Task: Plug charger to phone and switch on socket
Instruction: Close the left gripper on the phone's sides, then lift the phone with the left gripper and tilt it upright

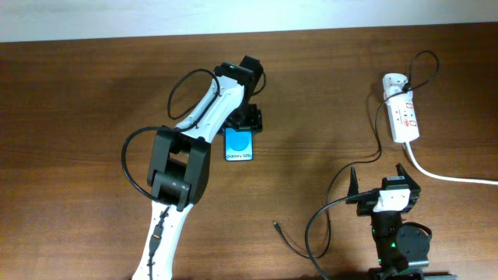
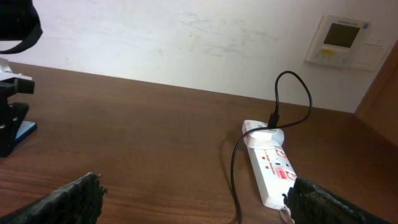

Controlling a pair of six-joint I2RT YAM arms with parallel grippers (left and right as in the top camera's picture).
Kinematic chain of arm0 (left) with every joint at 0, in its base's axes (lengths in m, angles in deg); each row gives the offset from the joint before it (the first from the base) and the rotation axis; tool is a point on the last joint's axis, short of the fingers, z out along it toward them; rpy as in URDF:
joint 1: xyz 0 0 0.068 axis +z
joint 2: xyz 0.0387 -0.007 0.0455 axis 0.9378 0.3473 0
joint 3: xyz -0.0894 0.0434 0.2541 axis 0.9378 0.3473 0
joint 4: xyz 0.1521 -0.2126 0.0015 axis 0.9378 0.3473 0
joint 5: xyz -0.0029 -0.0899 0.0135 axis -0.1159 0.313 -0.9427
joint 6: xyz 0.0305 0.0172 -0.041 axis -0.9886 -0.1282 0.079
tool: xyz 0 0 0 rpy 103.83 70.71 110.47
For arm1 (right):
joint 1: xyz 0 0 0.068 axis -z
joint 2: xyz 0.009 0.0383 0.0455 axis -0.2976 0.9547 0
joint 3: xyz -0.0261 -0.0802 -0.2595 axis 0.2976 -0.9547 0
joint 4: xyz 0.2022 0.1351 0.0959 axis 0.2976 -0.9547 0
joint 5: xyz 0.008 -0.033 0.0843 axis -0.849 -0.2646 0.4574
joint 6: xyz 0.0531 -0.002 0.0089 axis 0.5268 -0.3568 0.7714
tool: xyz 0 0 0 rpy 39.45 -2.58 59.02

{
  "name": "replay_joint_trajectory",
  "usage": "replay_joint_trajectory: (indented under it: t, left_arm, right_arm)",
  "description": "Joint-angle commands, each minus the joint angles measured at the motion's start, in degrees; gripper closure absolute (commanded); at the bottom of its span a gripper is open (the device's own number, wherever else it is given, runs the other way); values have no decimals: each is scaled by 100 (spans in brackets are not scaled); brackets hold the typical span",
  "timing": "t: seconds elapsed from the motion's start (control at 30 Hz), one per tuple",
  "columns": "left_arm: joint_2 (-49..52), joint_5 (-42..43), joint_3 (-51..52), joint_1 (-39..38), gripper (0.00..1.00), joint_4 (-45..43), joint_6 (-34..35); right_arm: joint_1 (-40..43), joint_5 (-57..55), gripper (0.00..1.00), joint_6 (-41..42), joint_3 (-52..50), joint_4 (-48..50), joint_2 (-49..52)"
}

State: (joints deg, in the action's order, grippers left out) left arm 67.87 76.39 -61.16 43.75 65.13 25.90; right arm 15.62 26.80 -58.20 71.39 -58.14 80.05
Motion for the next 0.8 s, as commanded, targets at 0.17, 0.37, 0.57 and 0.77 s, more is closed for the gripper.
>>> replay_joint_trajectory:
  t: [0.17,0.37,0.57,0.77]
  left_arm:
    - [157,-385,621,15,1,-264,170]
    - [157,-289,682,15,17,-227,170]
    - [155,-289,573,22,32,-184,170]
    - [155,260,-778,275,33,870,-42]
  right_arm:
    - [-11,-66,2,-17,-31,-42,-33]
    - [-11,-66,2,-17,-31,-42,-33]
    - [-13,-66,2,-17,-31,-42,-33]
    - [-11,-66,2,-17,-31,-42,-33]
